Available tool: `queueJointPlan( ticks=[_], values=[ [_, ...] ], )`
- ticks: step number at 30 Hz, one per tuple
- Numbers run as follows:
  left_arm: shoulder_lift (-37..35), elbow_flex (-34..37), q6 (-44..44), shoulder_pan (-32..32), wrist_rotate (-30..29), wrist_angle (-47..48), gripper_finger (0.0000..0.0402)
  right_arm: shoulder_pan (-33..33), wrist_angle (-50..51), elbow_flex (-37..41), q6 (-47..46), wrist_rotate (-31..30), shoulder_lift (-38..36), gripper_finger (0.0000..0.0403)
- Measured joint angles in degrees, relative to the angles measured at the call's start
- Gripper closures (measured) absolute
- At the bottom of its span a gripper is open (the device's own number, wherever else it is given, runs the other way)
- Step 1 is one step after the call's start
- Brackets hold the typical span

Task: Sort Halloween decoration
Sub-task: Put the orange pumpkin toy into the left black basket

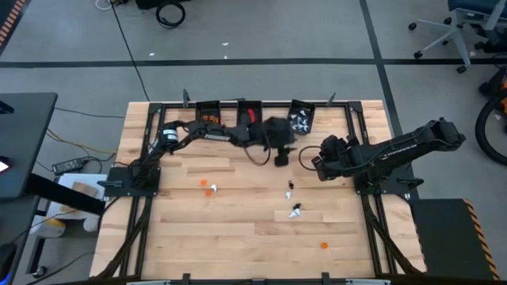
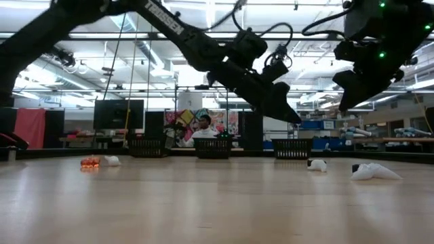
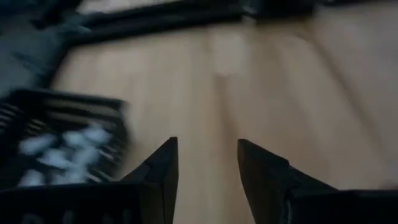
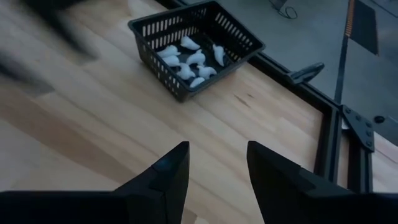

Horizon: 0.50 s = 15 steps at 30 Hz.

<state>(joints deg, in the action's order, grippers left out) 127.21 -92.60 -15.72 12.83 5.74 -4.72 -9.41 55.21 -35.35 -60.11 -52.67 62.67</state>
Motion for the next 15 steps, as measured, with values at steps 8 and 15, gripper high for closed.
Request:
queueJointPlan(
  ticks=[8, 15],
  values=[
    [-7.4, 14.6, -0.2, -7.5, 2.0, -0.1, 0.0260, -2.4, -6.7, 0.7, 4.7, 2.5, -0.8, 0.0237],
    [-19.9, 28.7, 1.1, -12.5, 0.7, -0.5, 0.0260, -4.6, -33.2, 6.4, 23.2, 15.0, -0.7, 0.0237]
  ],
)
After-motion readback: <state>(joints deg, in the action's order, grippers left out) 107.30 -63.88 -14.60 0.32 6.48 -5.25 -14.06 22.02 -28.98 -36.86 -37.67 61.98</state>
